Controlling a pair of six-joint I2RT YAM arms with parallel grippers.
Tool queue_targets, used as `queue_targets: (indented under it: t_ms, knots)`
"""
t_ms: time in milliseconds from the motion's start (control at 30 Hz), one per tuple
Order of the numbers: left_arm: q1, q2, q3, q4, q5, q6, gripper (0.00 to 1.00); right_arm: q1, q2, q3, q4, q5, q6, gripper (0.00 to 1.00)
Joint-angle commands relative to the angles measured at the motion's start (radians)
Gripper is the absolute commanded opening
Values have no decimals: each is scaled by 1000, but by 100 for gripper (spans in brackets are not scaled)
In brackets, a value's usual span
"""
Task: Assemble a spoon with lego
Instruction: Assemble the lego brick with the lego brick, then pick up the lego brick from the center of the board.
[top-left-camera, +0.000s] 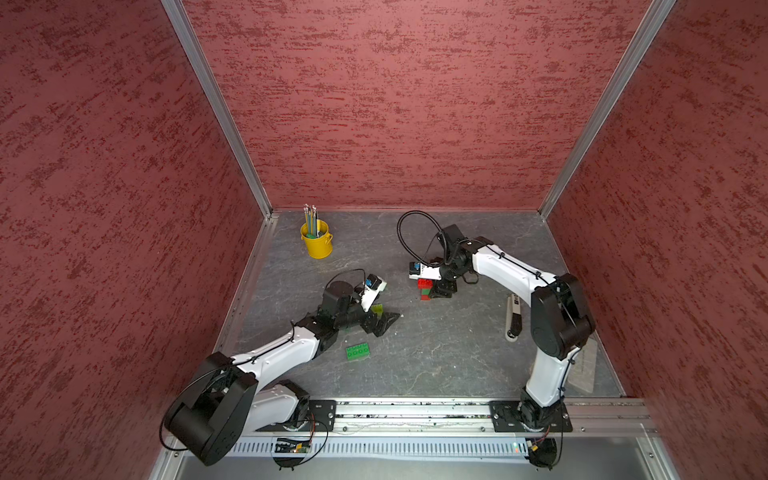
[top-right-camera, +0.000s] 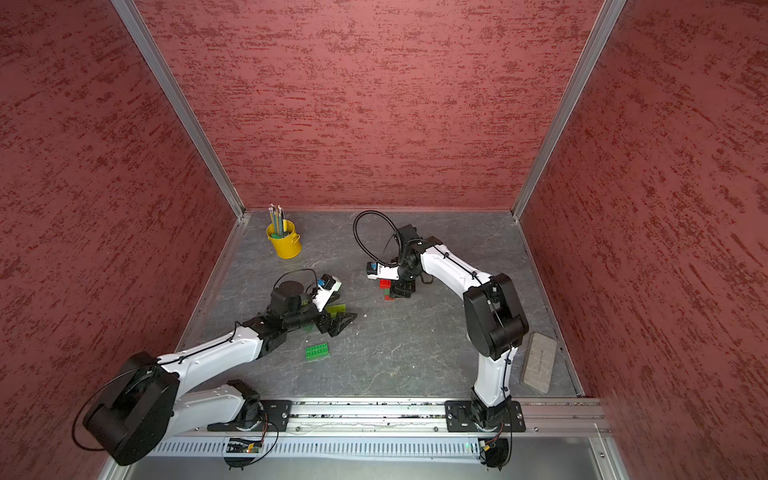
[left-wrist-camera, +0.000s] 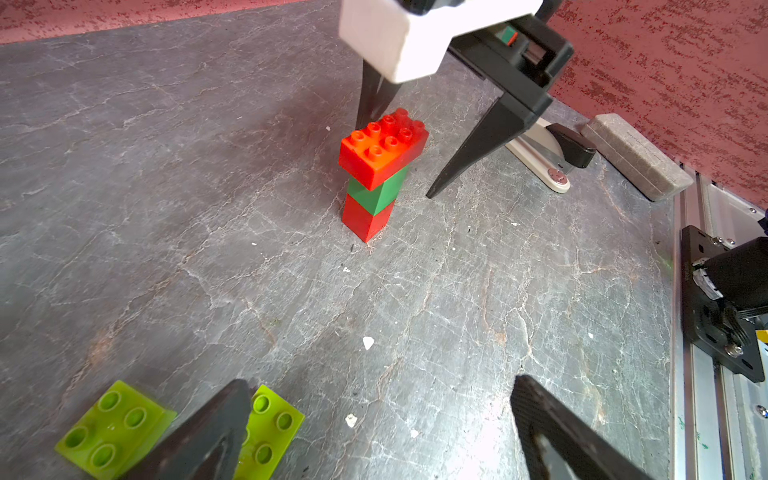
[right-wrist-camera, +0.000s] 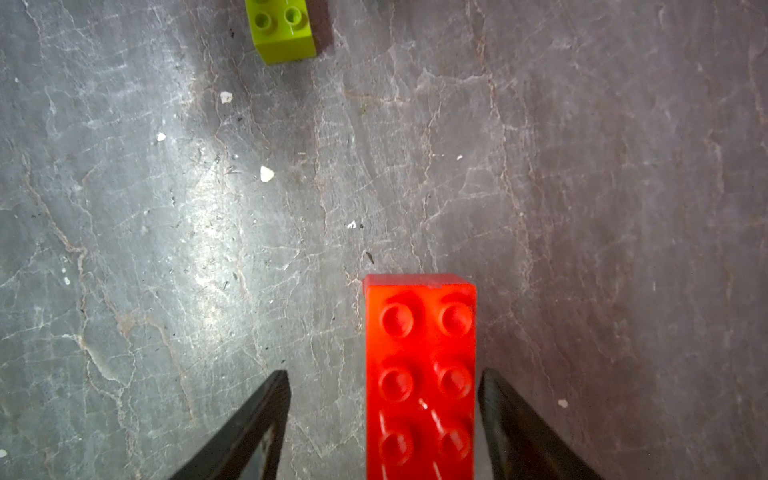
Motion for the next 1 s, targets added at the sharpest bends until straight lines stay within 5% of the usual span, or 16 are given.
queue_targets:
  t_ms: [0, 133, 500, 967]
  knots:
    - [-4, -20, 4, -15, -5, 6, 99, 4, -5, 18, 5, 2, 7, 85]
    - [-4, -27, 12, -34, -8, 3, 99, 3, -8, 27, 12, 5, 33, 94]
    - [-1, -147, 76, -212, -94, -90, 100, 3, -155, -31, 109, 57, 137, 97]
    - [168, -401, 286, -829, -338, -438, 99, 223, -357, -121, 210, 197, 557, 97]
